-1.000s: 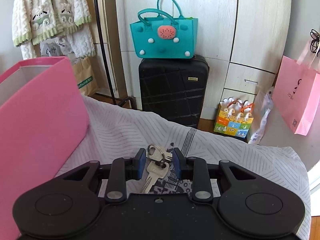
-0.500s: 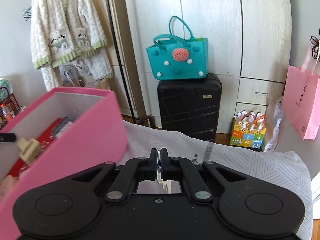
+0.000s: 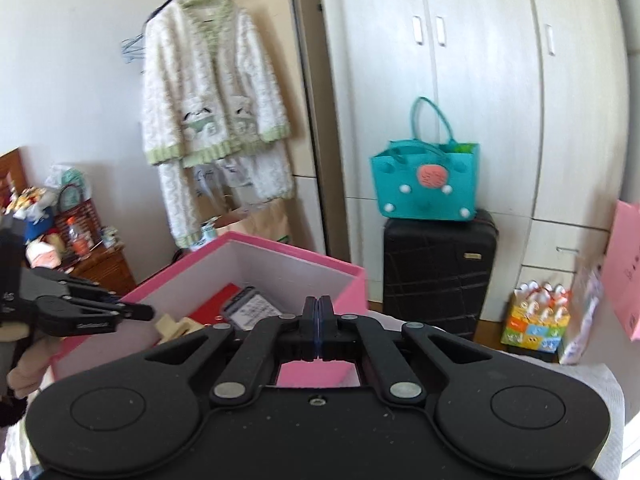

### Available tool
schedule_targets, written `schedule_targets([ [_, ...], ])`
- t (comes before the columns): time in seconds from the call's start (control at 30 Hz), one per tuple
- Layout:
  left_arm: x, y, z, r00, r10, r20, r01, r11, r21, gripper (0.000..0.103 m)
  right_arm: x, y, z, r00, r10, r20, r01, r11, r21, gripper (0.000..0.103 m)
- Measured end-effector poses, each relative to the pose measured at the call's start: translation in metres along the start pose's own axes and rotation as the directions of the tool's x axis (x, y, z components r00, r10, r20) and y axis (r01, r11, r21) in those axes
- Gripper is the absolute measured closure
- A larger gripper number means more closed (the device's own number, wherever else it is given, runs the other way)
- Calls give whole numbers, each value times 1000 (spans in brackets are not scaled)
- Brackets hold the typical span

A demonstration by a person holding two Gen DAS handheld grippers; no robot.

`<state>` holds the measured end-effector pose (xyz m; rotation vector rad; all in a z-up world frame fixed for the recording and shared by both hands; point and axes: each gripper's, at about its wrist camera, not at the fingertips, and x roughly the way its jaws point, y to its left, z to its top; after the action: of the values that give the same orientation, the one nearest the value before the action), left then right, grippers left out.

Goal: Organize rigid objects

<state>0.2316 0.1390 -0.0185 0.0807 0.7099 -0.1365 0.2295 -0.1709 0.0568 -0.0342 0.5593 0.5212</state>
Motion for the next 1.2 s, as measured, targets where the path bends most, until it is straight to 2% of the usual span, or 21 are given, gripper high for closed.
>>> schedule_targets([
  [0.1, 0, 1, 0, 1000, -9, 1, 9, 1000, -10, 96, 10, -2, -9, 998, 4, -59, -3, 1000, 7, 101],
  [0.17, 0, 2, 0, 1000, -14, 2, 14, 1000, -14, 96, 18, -5, -20, 994, 7, -113, -6, 1000, 16, 96],
  [0.4, 0, 2, 0, 1000, -18, 3, 18, 1000, -18, 96, 47, -5, -64, 967, 17, -256, -18, 1000, -3, 92],
  [0.47, 0, 2, 0, 1000, -17, 2, 17, 1000, -17, 96, 55, -3, -73, 961, 2, -277, -13, 999, -40, 81],
  [0.6, 1, 2, 0, 1000, -16, 2, 16, 1000, -17, 96, 72, 2, -85, 952, -25, -304, -13, 993, -121, 68],
  [0.63, 0, 2, 0, 1000, -16, 2, 16, 1000, -16, 96, 76, 5, -88, 952, -42, -304, -4, 989, -149, 61],
  [0.67, 0, 2, 0, 1000, -16, 2, 16, 1000, -15, 96, 81, 7, -90, 953, -68, -297, 13, 983, -182, 56],
  [0.73, 0, 2, 0, 1000, -15, 2, 15, 1000, -15, 96, 84, 8, -92, 964, -123, -237, 63, 967, -246, 54],
  [0.8, 0, 2, 0, 1000, -15, 2, 16, 1000, -15, 96, 85, 5, -93, 968, -139, -209, 80, 960, -267, 54],
  [0.83, 0, 2, 0, 1000, -14, 2, 14, 1000, -13, 96, 85, 2, -92, 969, -117, -216, 62, 968, -245, 67],
  [0.87, 0, 3, 0, 1000, -15, 2, 15, 1000, -14, 96, 84, -2, -90, 970, -91, -225, 43, 977, -210, 89],
  [0.9, 0, 3, 0, 1000, -16, 1, 16, 1000, -15, 96, 83, -5, -88, 969, -88, -233, 47, 983, -180, 99],
  [1.07, 0, 2, 0, 1000, -15, 2, 15, 1000, -14, 96, 69, -24, -81, 978, -35, -205, 37, 999, 5, 99],
  [1.2, 0, 2, 0, 1000, -15, 2, 15, 1000, -14, 96, 53, -39, -72, 988, 35, -153, -11, 988, 154, 99],
])
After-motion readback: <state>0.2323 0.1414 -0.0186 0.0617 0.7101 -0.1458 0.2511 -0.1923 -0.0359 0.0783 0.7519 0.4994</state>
